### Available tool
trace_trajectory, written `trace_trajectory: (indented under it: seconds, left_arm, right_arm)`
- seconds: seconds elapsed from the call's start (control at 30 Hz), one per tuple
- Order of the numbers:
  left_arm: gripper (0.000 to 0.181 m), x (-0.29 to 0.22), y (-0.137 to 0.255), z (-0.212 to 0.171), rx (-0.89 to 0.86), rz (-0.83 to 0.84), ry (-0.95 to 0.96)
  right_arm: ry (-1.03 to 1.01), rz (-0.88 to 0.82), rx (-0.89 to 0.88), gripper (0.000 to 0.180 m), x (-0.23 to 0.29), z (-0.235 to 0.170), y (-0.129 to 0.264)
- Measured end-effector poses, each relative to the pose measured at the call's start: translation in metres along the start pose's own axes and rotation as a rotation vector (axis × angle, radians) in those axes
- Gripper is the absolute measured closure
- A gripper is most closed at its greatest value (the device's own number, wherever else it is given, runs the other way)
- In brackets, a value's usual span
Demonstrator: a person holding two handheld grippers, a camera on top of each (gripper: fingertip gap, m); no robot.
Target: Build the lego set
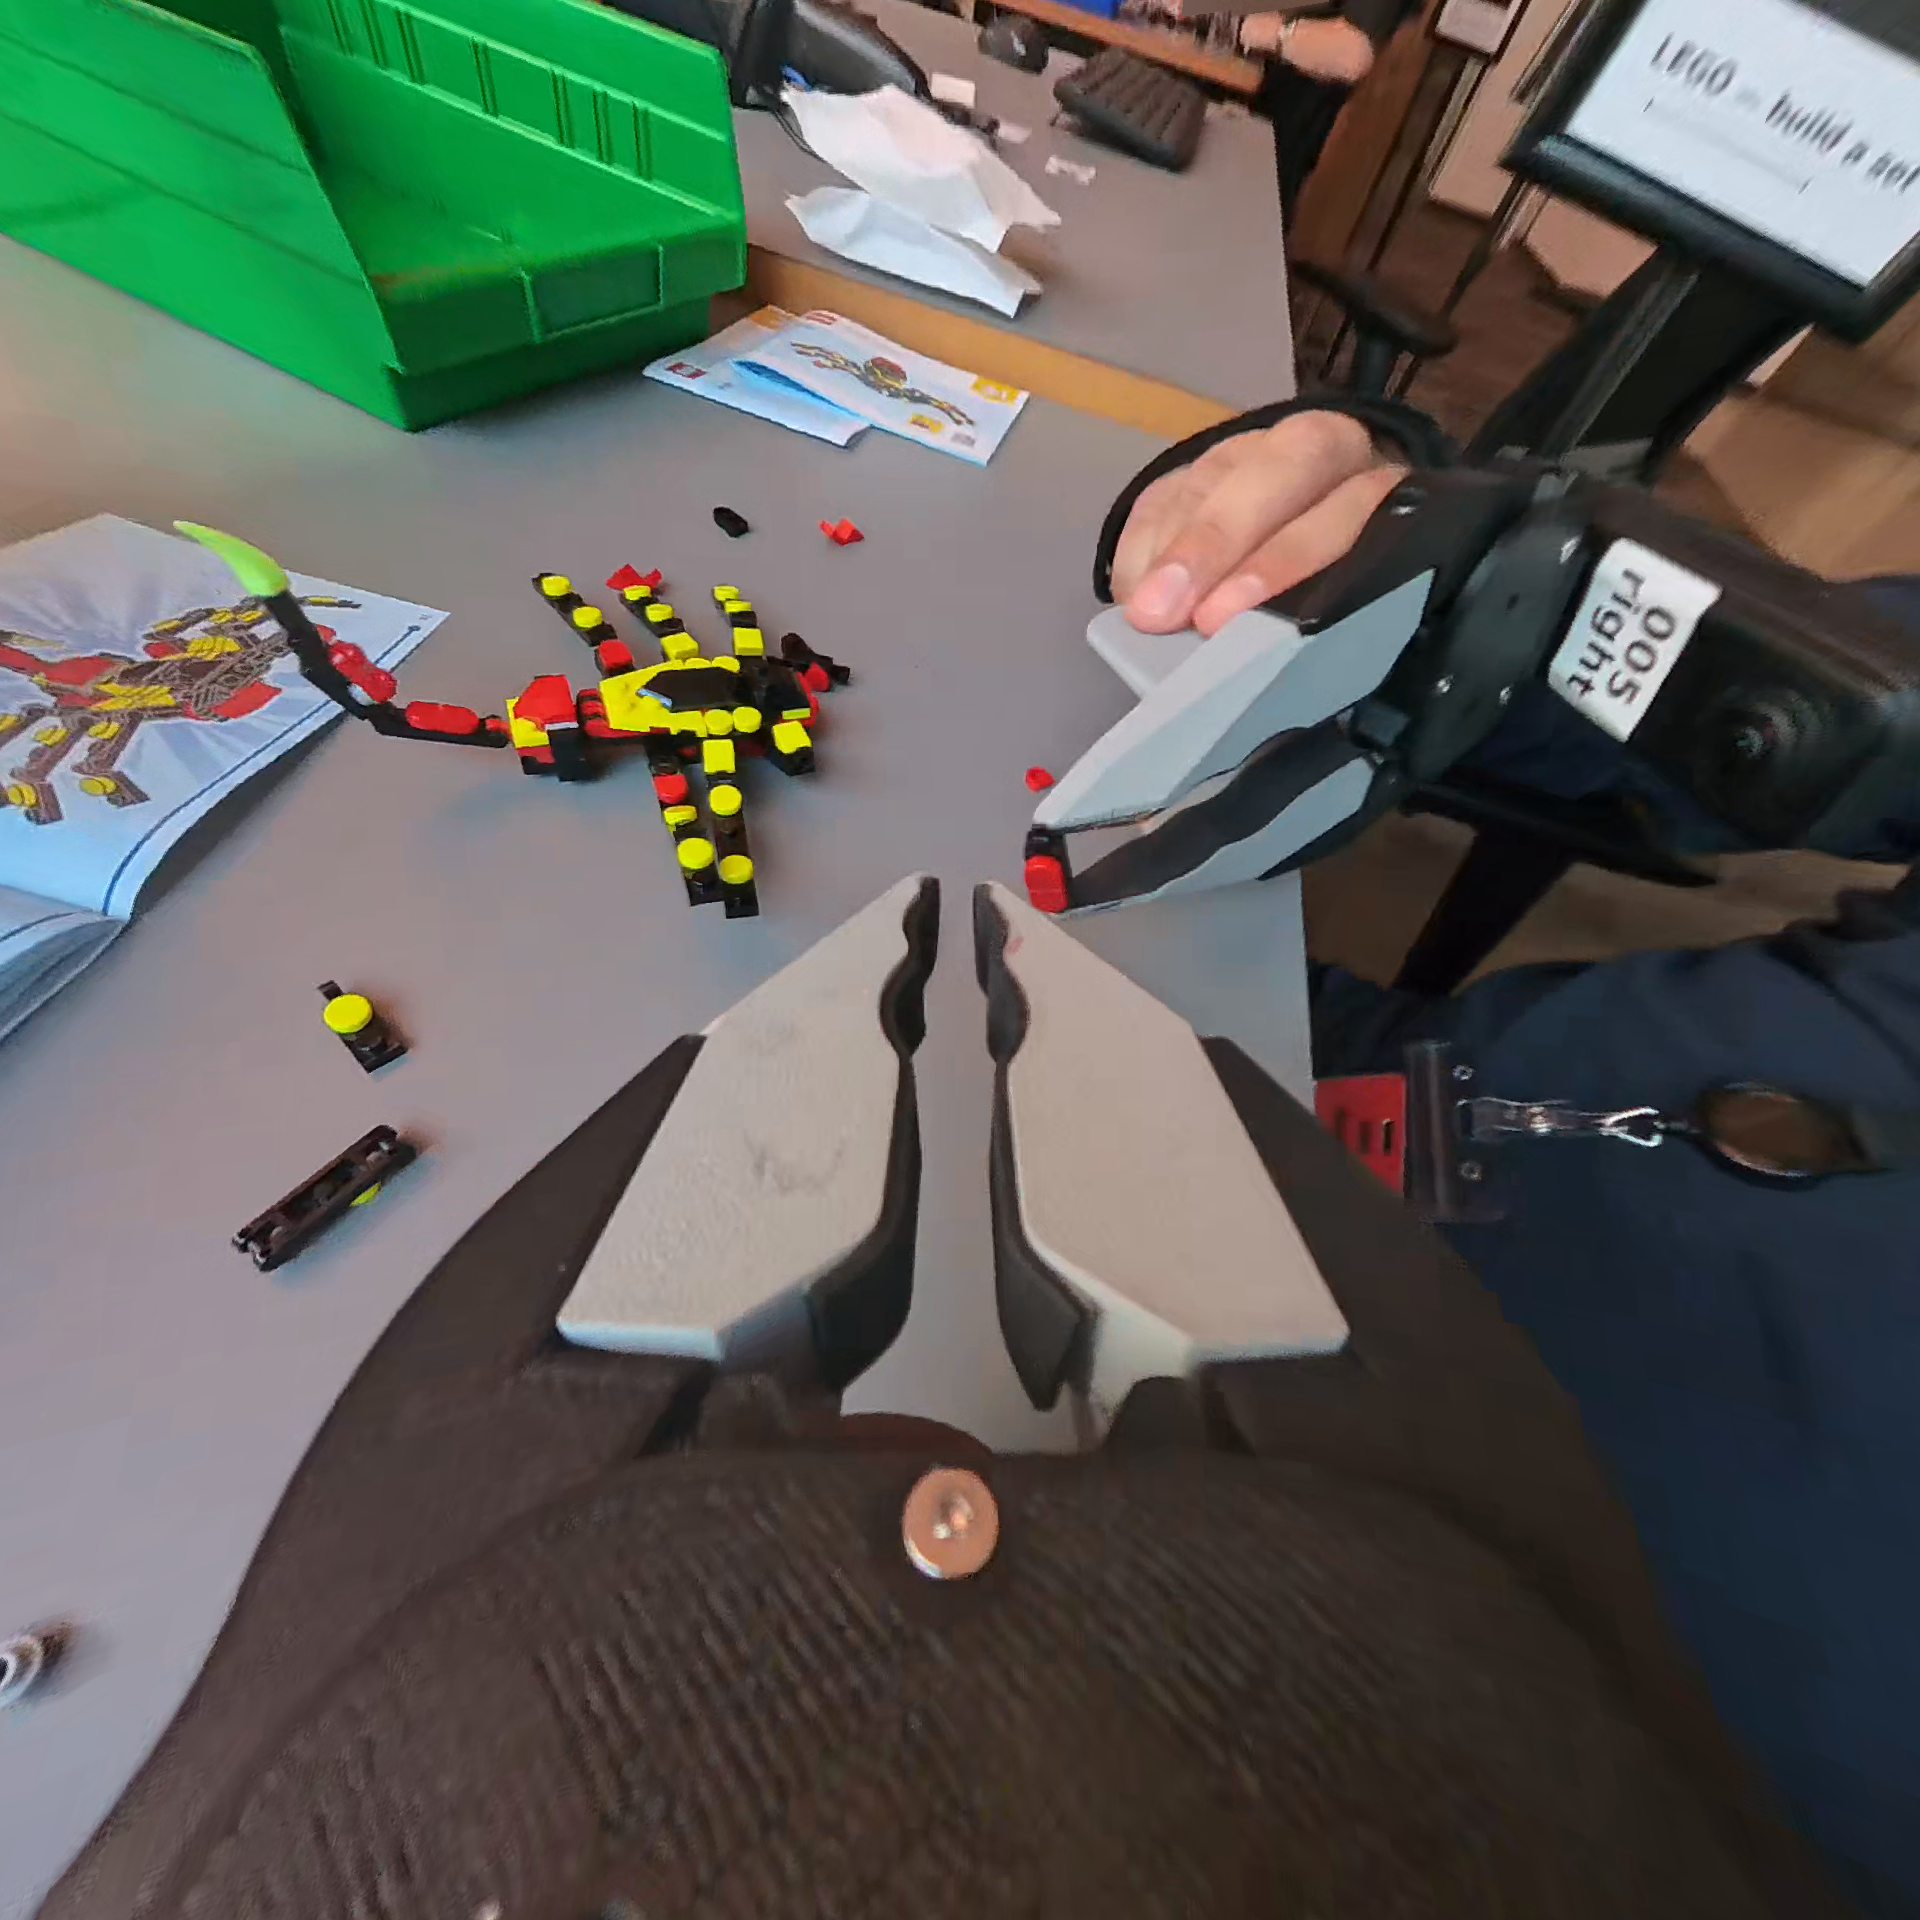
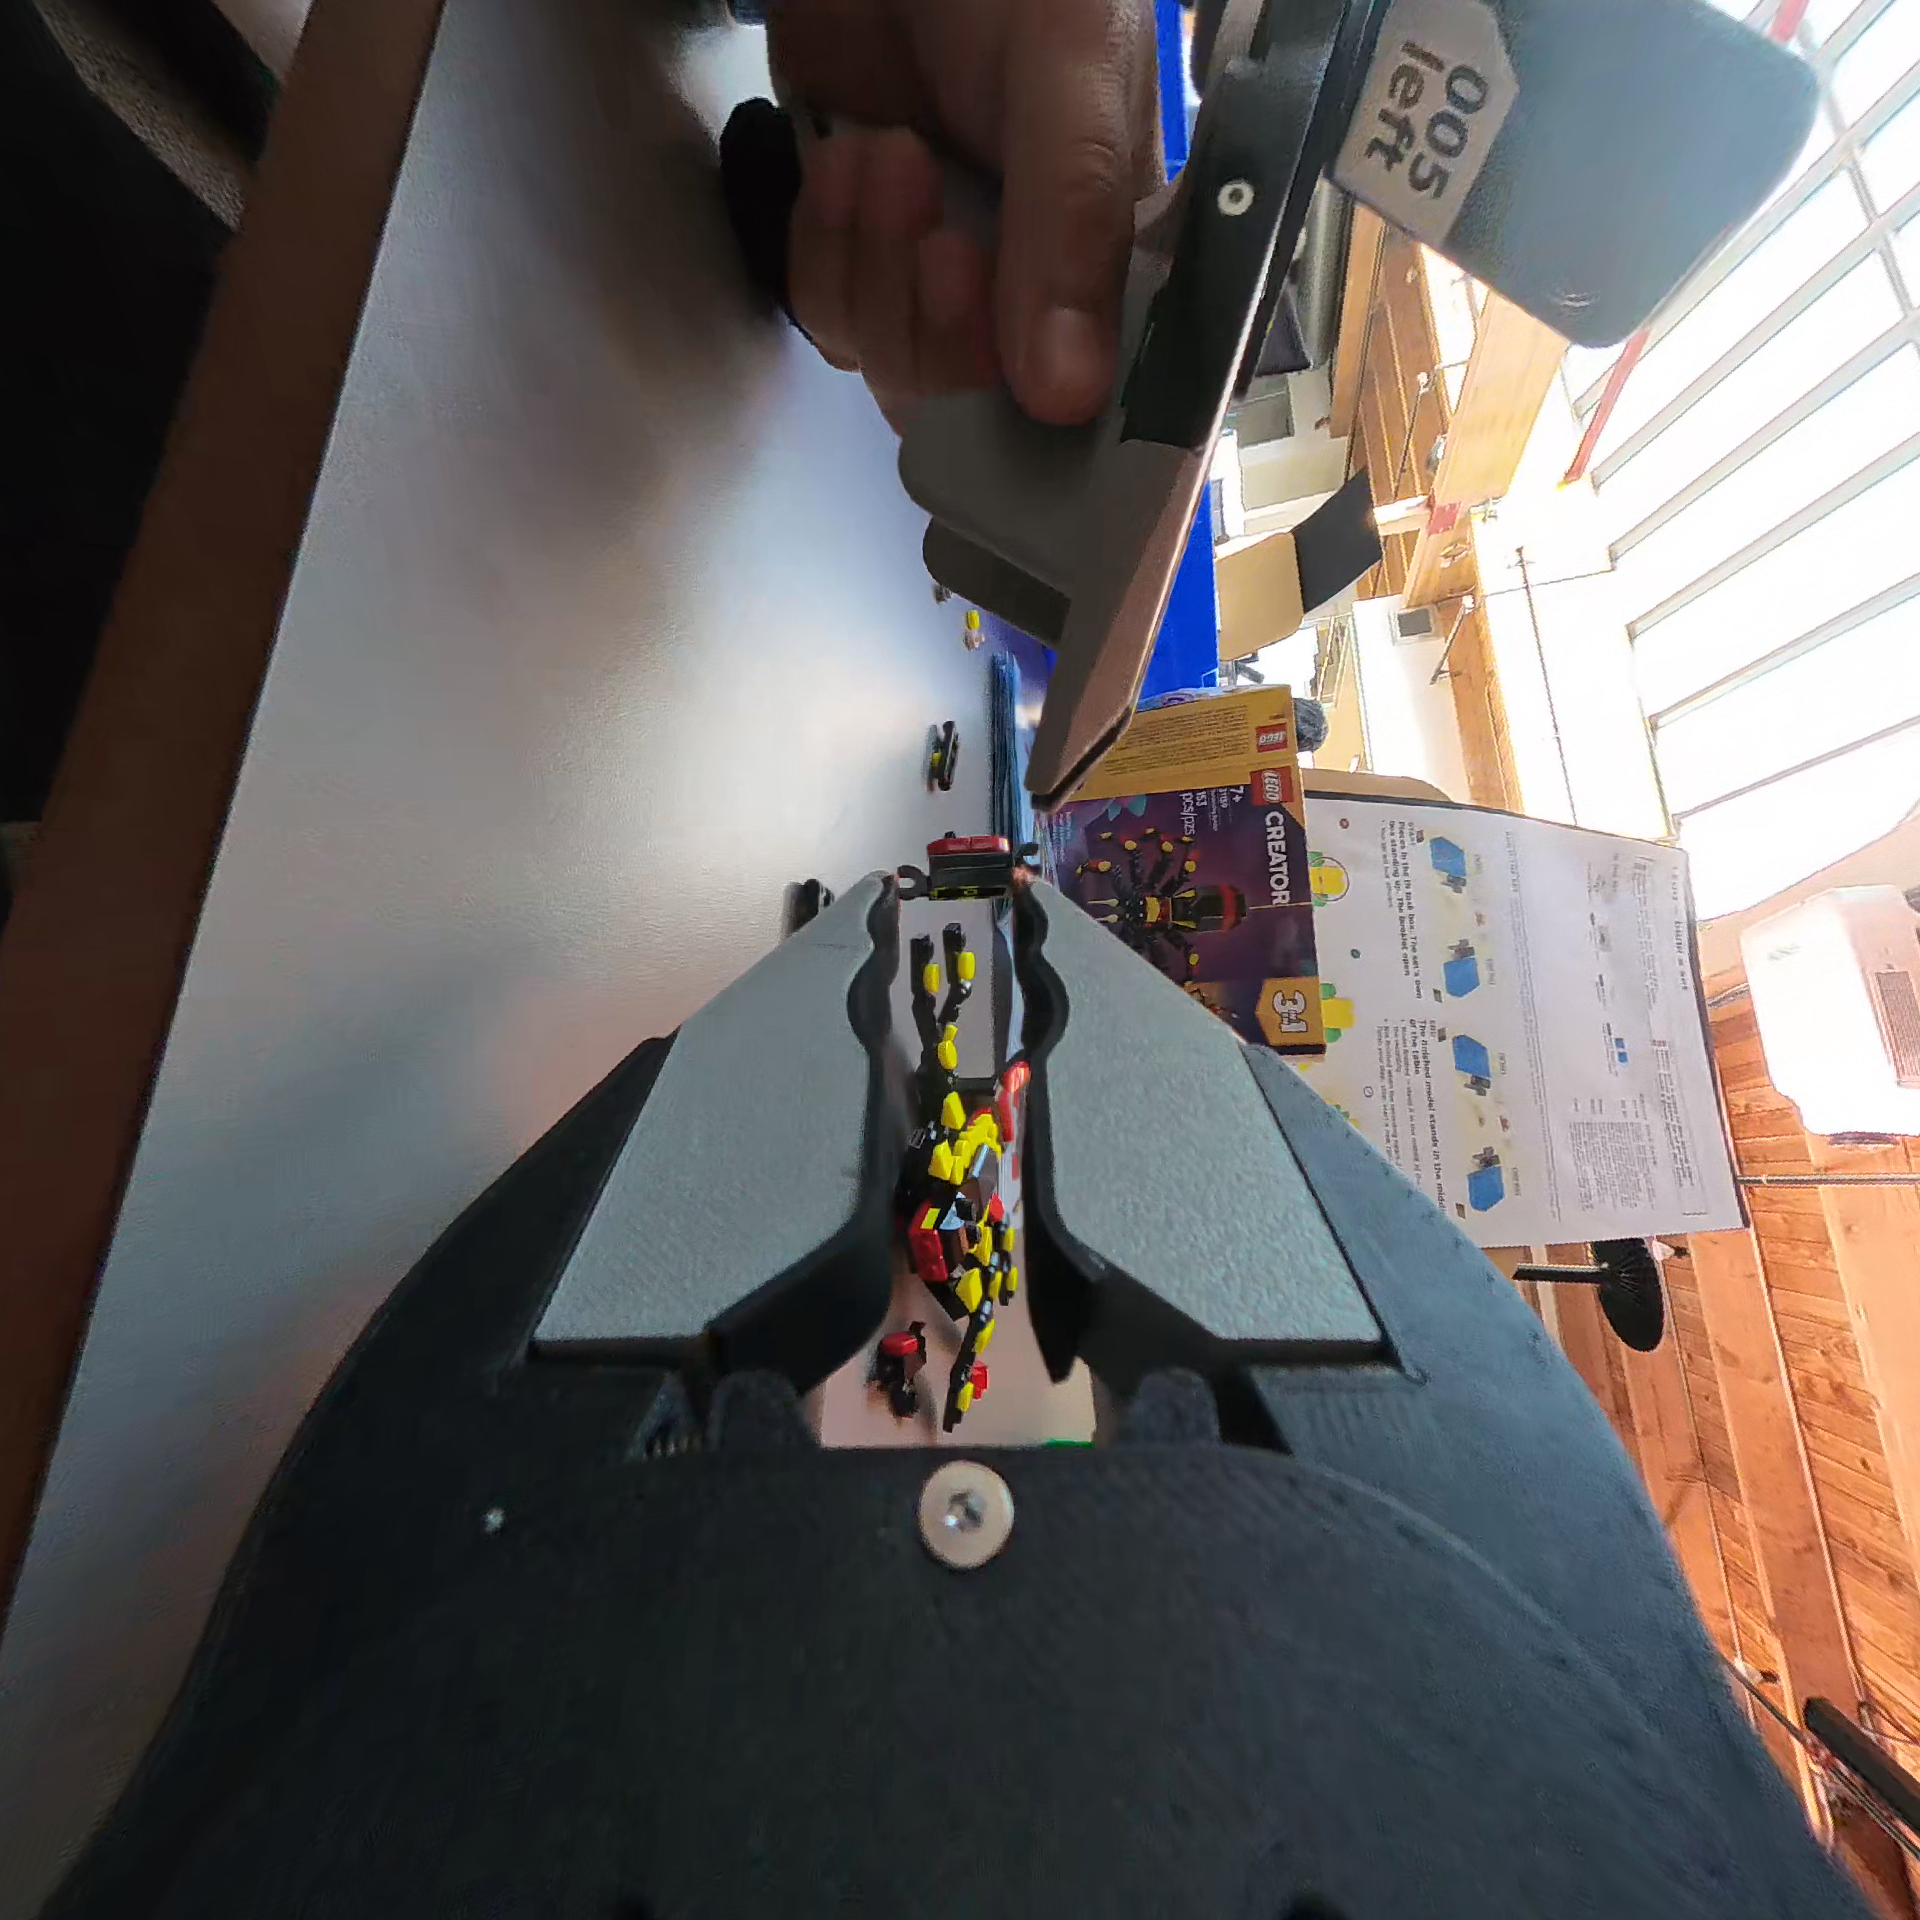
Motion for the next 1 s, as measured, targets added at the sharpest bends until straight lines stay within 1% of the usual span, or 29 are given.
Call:
trace_trajectory:
  seconds: [0.13, 0.2, 0.23, 0.3, 0.33, 0.4, 0.5, 0.6, 0.73, 0.83, 0.9, 1.0]
  left_arm:
    - [0.168, 0.0, 0.002, 0.001, -0.016, -0.035, 0.021]
    - [0.161, -0.005, -0.002, 0.001, -0.001, -0.089, 0.026]
    - [0.16, -0.009, -0.005, 0.001, 0.006, -0.125, 0.023]
    - [0.165, -0.017, -0.011, 0.002, 0.029, -0.167, 0.003]
    - [0.173, -0.02, -0.013, 0.002, 0.037, -0.166, -0.009]
    - [0.177, -0.02, -0.013, 0.002, 0.041, -0.147, -0.017]
    - [0.178, -0.02, -0.011, 0.002, 0.028, -0.162, -0.011]
    - [0.178, -0.019, -0.011, 0.004, 0.01, -0.138, -0.017]
    - [0.178, -0.019, -0.005, 0.01, -0.084, -0.155, 0.003]
    - [0.178, -0.016, -0.003, 0.011, -0.098, -0.185, 0.039]
    - [0.178, -0.017, -0.004, 0.011, -0.097, -0.202, 0.043]
    - [0.178, -0.022, -0.006, 0.009, -0.075, -0.264, 0.052]
  right_arm:
    - [0.005, -0.002, -0.01, 0.162, 0.001, 0.002, 0.001]
    - [0.009, 0.002, -0.019, 0.162, 0.002, 0.004, 0.002]
    - [0.011, 0.001, -0.021, 0.162, 0.002, 0.004, 0.002]
    - [0.013, 0.0, -0.03, 0.162, 0.002, 0.006, 0.003]
    - [0.012, 0.004, -0.035, 0.162, 0.003, 0.006, 0.003]
    - [0.011, 0.005, -0.045, 0.162, 0.003, 0.007, 0.005]
    - [-0.006, 0.008, -0.055, 0.162, 0.001, 0.008, 0.005]
    - [-0.032, 0.009, -0.056, 0.162, -0.001, 0.006, 0.005]
    - [-0.139, 0.032, -0.085, 0.167, -0.011, -0.001, 0.005]
    - [-0.24, 0.061, -0.126, 0.153, -0.019, -0.005, 0.007]
    - [-0.268, 0.102, -0.174, 0.143, -0.018, -0.003, 0.01]
    - [-0.248, 0.13, -0.212, 0.142, -0.013, 0.004, 0.014]
Point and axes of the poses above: each gripper's, where its closed fingertips meet, y back along the fingers, z out of its top, x = y × z across the jaws, the point moved 5 cm from there along y, back along the fingers, and after that the axes turned 14 degrees about x, right-handed, at the moved point
